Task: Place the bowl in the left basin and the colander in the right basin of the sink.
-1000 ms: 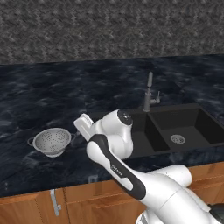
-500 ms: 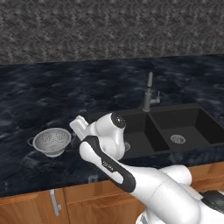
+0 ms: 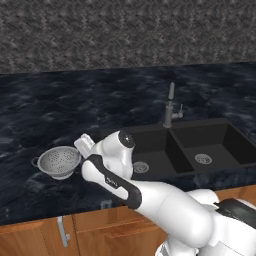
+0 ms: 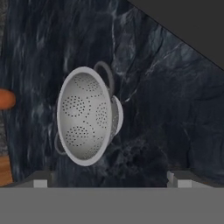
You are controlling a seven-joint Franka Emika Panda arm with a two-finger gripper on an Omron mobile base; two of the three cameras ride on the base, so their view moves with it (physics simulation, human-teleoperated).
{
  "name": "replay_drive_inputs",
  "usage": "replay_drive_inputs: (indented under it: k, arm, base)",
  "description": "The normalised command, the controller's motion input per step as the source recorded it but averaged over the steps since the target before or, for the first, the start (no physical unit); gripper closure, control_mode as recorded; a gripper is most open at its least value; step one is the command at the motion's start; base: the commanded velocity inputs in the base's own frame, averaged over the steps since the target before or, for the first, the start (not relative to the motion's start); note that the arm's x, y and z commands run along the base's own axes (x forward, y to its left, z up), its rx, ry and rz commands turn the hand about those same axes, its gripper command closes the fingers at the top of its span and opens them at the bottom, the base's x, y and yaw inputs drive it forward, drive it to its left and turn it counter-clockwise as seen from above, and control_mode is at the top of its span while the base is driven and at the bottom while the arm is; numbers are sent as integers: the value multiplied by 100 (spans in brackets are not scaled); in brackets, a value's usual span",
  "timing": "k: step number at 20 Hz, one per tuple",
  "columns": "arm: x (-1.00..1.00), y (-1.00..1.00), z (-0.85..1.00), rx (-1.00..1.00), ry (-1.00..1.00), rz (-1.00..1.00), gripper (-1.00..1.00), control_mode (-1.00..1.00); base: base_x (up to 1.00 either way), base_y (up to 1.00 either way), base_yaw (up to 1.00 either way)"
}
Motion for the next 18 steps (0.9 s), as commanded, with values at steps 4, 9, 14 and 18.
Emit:
replay_drive_inputs:
  k: [4, 9, 14, 18]
  arm:
    - [26, 7, -12, 0, 0, 0, -100, -100]
    - [11, 6, -20, 0, 0, 0, -100, -100]
    - [6, 12, -23, 0, 0, 0, -100, -100]
    - [9, 11, -20, 0, 0, 0, -100, -100]
  base:
    - [0, 0, 0]
    - [0, 0, 0]
    - [0, 0, 0]
    - [0, 0, 0]
